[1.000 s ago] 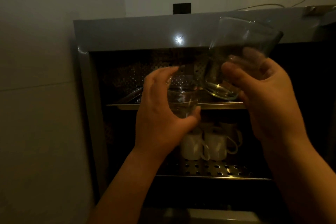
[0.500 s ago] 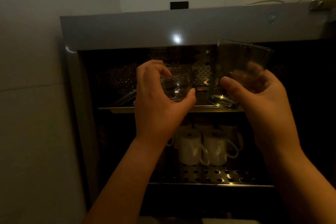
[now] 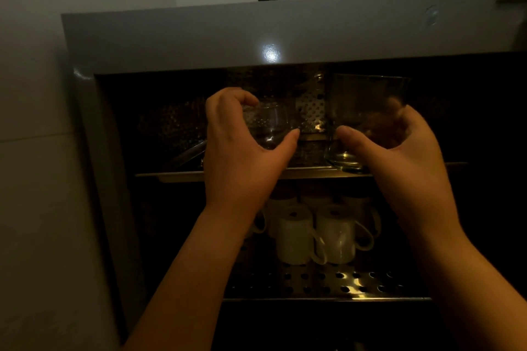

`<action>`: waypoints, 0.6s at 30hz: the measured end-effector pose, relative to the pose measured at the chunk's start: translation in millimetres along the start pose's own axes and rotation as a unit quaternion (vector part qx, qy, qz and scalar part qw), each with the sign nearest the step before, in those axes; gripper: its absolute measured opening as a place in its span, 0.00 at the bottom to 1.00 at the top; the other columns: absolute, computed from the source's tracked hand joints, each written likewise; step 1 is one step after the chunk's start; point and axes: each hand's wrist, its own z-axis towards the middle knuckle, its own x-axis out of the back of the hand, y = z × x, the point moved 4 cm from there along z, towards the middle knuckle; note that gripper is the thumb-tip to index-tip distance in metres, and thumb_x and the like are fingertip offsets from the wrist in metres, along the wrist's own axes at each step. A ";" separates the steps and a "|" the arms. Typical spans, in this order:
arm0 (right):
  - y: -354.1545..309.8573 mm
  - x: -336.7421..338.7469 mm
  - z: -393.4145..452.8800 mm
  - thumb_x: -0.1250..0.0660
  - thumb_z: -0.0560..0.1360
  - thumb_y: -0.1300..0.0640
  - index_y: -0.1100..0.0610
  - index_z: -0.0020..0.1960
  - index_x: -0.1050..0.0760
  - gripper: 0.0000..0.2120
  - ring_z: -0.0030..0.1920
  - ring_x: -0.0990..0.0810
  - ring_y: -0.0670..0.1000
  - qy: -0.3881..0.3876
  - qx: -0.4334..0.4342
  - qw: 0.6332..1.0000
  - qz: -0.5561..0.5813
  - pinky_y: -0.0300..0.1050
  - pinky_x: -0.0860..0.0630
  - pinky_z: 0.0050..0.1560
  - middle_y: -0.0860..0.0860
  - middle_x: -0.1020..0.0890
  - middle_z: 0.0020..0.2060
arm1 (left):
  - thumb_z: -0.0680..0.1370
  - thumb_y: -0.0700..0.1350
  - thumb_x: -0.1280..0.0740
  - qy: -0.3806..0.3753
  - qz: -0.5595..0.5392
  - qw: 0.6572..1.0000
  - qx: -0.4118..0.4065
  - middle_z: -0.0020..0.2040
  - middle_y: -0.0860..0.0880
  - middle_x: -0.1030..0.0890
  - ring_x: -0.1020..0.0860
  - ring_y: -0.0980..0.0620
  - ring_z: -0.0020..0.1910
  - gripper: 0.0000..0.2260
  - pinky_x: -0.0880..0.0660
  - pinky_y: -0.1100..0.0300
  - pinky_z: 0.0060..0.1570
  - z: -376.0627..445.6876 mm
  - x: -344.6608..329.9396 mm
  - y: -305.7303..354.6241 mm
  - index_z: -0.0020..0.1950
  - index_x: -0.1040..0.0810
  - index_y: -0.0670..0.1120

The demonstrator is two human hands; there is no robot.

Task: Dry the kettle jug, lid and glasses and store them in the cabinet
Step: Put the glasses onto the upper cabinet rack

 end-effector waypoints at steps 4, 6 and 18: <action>5.9 -3.5 5.9 0.27 0.64 0.44 0.41 0.59 0.33 0.26 0.47 0.25 0.29 -0.010 0.011 1.000 -0.018 0.22 0.29 0.38 0.36 0.22 0.47 | 0.66 0.57 0.28 -0.023 0.022 0.999 0.014 0.56 0.54 0.35 0.33 0.62 0.51 0.26 0.34 0.77 0.42 4.4 -4.2 -2.0 0.57 0.33 0.48; 9.3 -3.9 9.7 0.27 0.63 0.42 0.45 0.64 0.34 0.31 0.48 0.24 0.33 -0.009 0.003 1.000 -0.030 0.28 0.27 0.39 0.37 0.23 0.50 | 0.66 0.59 0.28 -0.038 0.042 0.998 0.024 0.55 0.55 0.35 0.33 0.62 0.50 0.26 0.37 0.75 0.38 7.4 -6.6 -4.2 0.56 0.34 0.49; 12.7 -12.0 8.2 0.29 0.64 0.44 0.41 0.65 0.47 0.37 0.51 0.24 0.39 0.021 0.056 0.994 -0.089 0.30 0.29 0.39 0.41 0.30 0.58 | 0.65 0.56 0.25 -0.009 0.036 0.999 0.033 0.62 0.47 0.37 0.37 0.63 0.52 0.33 0.37 0.85 0.46 3.9 -14.3 -7.3 0.62 0.37 0.44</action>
